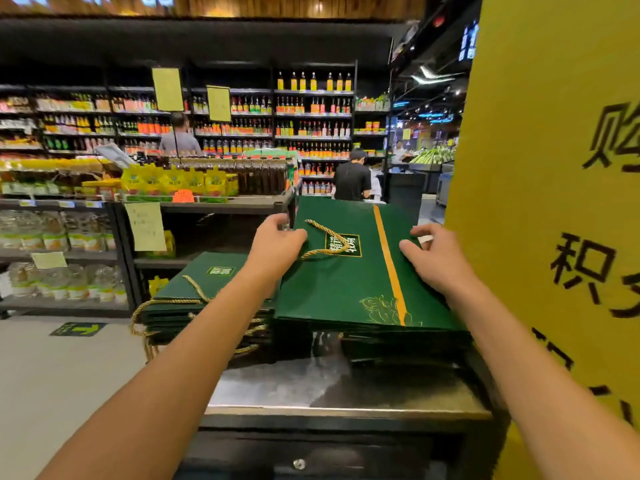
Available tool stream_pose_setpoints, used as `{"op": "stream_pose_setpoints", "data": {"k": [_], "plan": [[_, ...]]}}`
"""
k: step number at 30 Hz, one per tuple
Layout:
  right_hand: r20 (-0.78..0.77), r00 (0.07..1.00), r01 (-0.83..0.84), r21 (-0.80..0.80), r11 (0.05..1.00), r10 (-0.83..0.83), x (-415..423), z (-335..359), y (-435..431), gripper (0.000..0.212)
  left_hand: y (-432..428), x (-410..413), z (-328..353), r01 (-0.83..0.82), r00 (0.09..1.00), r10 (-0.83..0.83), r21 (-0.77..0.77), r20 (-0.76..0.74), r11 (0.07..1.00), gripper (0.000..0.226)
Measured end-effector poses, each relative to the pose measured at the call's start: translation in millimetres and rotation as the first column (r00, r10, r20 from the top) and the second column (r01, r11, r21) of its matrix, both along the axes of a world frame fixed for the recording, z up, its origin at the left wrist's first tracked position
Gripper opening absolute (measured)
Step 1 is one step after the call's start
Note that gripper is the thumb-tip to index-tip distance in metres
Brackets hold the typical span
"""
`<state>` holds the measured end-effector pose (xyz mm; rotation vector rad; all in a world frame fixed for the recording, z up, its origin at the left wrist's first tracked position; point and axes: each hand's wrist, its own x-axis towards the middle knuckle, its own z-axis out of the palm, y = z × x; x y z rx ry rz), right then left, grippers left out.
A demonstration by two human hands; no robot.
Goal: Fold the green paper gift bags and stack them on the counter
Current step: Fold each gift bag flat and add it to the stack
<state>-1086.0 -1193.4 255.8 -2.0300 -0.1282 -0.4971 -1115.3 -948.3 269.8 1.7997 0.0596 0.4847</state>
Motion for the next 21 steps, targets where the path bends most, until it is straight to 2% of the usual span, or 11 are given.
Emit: {"op": "stream_pose_setpoints", "data": {"k": [2, 6, 9, 14, 16, 18, 21], "plan": [[-0.070, 0.997, 0.012, -0.081, 0.997, -0.018, 12, 6, -17, 0.037, -17, 20, 0, 0.066, 0.998, -0.065, 0.055, -0.008, 0.996, 0.047], [-0.190, 0.978, 0.034, -0.233, 0.972, -0.080, 29, -1, -37, 0.042, -42, 56, -10, 0.146, 0.989, -0.140, 0.240, -0.044, 0.960, 0.041], [-0.194, 0.976, 0.048, -0.265, 0.963, -0.102, 44, -17, -43, 0.045, -55, 74, -17, 0.182, 0.983, -0.171, 0.373, -0.062, 0.910, 0.040], [-0.156, 0.980, 0.056, -0.397, 0.916, -0.127, 65, -41, -46, 0.036, -66, 99, -36, 0.214, 0.977, -0.180, 0.455, -0.117, 0.864, 0.045], [-0.143, 0.982, 0.048, -0.429, 0.902, -0.120, 68, -50, -45, 0.035, -69, 105, -49, 0.226, 0.974, -0.177, 0.560, -0.142, 0.797, 0.049], [-0.133, 0.985, 0.030, -0.486, 0.874, -0.108, 71, -61, -45, 0.040, -72, 109, -61, 0.218, 0.976, -0.143, 0.696, -0.165, 0.684, 0.056], [-0.113, 0.992, -0.009, -0.533, 0.846, -0.061, 77, -72, -44, 0.045, -77, 108, -63, 0.128, 0.990, -0.114, 0.864, -0.082, 0.487, 0.069]]}}
